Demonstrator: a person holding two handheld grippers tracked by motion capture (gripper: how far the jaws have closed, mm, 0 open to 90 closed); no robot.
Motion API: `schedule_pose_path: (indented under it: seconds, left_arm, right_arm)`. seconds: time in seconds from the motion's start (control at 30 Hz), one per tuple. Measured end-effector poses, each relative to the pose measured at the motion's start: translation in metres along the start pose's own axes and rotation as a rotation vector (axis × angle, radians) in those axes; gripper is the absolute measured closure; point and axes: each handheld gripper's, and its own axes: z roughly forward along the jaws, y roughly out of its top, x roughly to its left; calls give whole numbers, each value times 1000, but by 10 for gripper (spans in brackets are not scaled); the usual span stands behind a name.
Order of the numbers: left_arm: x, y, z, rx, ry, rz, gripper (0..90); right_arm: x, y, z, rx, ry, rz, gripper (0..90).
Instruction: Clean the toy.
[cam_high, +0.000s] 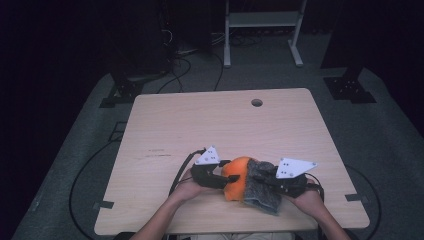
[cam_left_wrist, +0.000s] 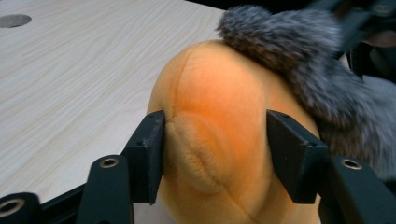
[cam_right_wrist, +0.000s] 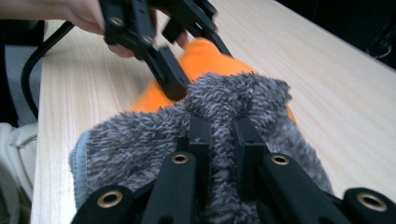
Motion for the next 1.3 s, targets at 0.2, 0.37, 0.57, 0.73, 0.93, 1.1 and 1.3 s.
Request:
schedule_pose_path:
  seconds: [0.2,0.37,0.57,0.73,0.93,1.1,1.3]
  left_arm:
    - [2,-2,-2,-9,-25,13,425]
    - [2,1,-1,-9,-38,-36,309]
    - [1,3,8,30,-77,-105,239]
    - [-21,14,2,-53,30,177,441]
    - [-19,9,7,-26,26,170,354]
    - [-11,12,7,-33,-21,-18,155]
    - [-17,9,6,-34,-4,73,413]
  right_arm:
    - [-16,-15,-18,-13,-13,99,800]
    - [-14,-7,-9,0,-12,80,801]
    - [-3,-10,-11,20,3,40,802]
    - [-5,3,-27,-110,-42,45,805]
    - [-17,4,-10,-77,-18,75,804]
    - [-6,3,-1,-67,-1,65,804]
    - [-14,-11,-12,-40,-19,100,805]
